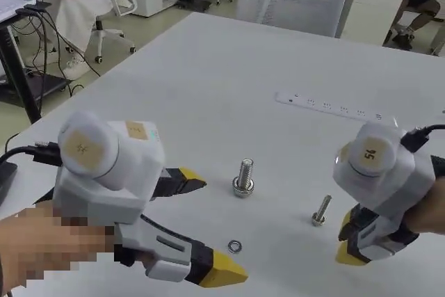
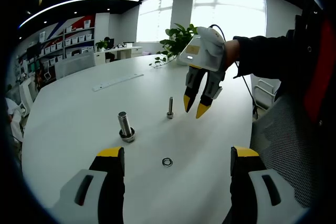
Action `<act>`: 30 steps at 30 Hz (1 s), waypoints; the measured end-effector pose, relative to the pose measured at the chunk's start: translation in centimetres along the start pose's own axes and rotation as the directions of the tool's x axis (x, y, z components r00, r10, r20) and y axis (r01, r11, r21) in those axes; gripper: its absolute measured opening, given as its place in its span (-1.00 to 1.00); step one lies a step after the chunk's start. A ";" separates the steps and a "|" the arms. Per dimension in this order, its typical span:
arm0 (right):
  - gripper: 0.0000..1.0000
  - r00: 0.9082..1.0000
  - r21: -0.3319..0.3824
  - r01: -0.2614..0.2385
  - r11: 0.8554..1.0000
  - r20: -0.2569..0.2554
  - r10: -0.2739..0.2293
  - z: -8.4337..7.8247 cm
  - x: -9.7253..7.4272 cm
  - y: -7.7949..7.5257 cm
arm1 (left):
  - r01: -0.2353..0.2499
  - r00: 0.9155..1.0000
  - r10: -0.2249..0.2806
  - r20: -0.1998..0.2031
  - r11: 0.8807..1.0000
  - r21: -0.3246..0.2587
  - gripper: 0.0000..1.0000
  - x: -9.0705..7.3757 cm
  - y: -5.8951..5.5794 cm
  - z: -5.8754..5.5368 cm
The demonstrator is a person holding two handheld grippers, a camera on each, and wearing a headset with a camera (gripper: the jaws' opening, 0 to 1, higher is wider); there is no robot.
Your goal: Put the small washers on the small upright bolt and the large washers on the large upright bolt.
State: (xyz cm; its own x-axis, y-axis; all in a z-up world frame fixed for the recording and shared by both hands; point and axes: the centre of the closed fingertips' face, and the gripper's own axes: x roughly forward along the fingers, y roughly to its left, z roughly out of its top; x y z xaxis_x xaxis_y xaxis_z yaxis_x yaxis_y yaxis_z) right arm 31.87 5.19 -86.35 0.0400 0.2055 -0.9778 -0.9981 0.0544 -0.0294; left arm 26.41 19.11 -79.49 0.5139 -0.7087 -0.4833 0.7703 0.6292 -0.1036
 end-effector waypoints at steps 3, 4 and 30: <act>-0.58 1.000 -0.006 -0.003 1.000 0.008 0.003 0.5 -0.1 0.6 | -0.002 1.000 0.002 0.001 1.000 0.002 0.66 0.0 0.0 0.0; -0.58 1.000 -0.011 -0.005 1.000 0.013 0.005 0.8 -0.1 0.9 | -0.001 1.000 0.001 0.004 1.000 0.002 0.66 0.0 -0.1 0.1; -0.58 0.995 -0.149 -0.039 0.988 0.081 0.052 9.1 0.4 3.9 | -0.007 1.000 0.007 0.011 1.000 0.009 0.66 -0.3 -0.1 0.2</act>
State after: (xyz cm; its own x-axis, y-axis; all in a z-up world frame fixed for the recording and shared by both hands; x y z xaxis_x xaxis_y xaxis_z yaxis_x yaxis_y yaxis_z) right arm 28.40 14.42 -84.94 -0.0078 0.2870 -0.9579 -0.9948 -0.0996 -0.0217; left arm 26.26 19.20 -79.20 0.5236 -0.7075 -0.4746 0.7700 0.6315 -0.0919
